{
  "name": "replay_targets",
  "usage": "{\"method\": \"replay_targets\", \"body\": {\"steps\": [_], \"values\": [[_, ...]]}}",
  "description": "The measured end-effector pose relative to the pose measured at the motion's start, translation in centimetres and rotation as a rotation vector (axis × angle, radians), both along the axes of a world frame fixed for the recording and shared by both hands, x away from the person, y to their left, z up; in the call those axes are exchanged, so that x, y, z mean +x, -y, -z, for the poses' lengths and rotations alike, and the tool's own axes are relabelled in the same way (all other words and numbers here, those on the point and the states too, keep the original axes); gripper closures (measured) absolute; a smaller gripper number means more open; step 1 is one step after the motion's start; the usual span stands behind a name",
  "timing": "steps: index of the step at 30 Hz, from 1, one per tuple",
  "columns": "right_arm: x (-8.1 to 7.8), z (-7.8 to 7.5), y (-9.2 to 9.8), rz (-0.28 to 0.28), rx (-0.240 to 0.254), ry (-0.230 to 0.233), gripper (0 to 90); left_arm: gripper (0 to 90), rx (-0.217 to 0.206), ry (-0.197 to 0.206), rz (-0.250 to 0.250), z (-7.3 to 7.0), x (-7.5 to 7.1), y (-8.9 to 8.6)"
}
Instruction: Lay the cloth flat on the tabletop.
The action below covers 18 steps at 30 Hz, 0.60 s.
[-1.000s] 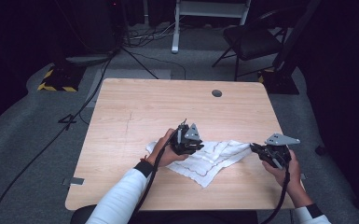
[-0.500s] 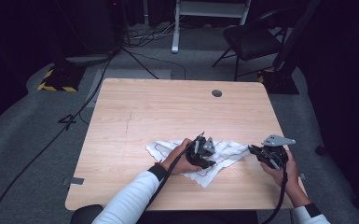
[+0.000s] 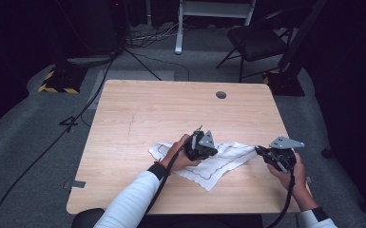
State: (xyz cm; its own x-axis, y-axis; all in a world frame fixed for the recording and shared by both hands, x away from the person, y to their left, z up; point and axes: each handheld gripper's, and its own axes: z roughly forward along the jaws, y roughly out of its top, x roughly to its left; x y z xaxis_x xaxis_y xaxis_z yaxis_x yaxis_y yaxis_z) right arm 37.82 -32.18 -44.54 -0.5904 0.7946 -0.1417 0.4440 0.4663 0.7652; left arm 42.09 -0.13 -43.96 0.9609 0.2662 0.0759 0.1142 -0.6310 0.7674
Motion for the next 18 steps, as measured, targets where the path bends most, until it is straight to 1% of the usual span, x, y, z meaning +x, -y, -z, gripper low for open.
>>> {"method": "replay_targets", "body": {"steps": [2,5,8,11,14,18], "values": [[-0.1,-0.4,0.2,0.002,0.014,0.010,85.8,89.6,-0.019,0.032,-0.015,-1.3,0.1,-1.0],[-0.1,-1.2,0.3,0.005,0.020,0.039,85.8,89.7,-0.047,0.079,-0.046,-3.4,0.1,-2.6],[0.0,-2.3,0.3,0.004,0.028,0.064,85.8,89.7,-0.065,0.118,-0.076,-5.2,0.2,-4.1],[0.2,-3.5,0.1,-0.002,0.031,0.099,85.8,89.7,-0.079,0.151,-0.108,-6.7,0.3,-5.5],[0.7,-5.0,-0.4,-0.008,0.029,0.135,85.7,89.8,-0.087,0.167,-0.127,-7.9,0.5,-6.4],[1.8,-7.0,-1.5,-0.019,0.010,0.182,85.6,89.8,-0.095,0.191,-0.153,-9.2,1.1,-7.4]]}}
